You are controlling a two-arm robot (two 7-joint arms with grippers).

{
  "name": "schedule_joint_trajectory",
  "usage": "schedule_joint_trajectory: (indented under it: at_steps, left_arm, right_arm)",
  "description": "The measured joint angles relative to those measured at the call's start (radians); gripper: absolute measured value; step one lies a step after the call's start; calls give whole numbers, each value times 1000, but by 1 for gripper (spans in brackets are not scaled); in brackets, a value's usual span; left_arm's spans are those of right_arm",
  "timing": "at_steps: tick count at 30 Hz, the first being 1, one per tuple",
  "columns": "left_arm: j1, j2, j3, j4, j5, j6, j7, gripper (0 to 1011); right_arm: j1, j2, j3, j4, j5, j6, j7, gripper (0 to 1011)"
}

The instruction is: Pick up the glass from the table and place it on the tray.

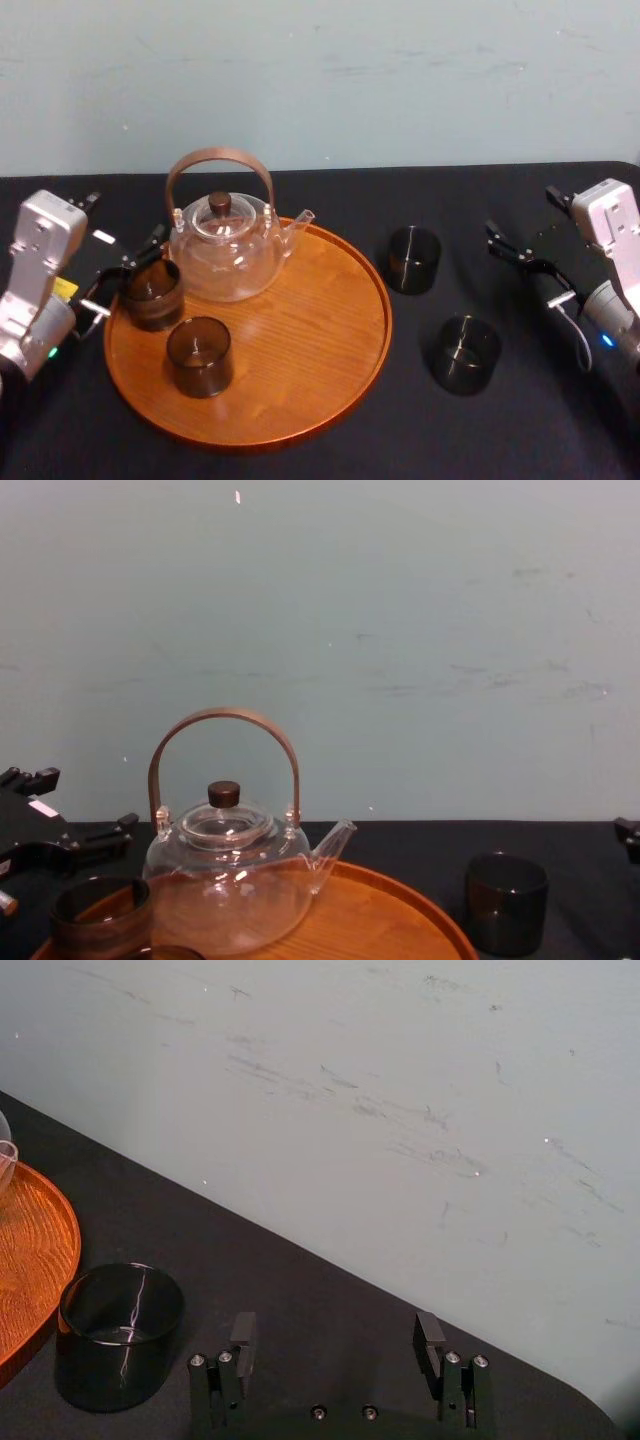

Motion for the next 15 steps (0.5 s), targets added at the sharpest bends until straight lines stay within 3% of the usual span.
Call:
schedule_joint_trajectory:
  at_steps: [15]
  left_arm:
    - [0,0,0,0,0,0,0,1001]
  right_arm:
    - [0,0,0,0,0,0,0,1002]
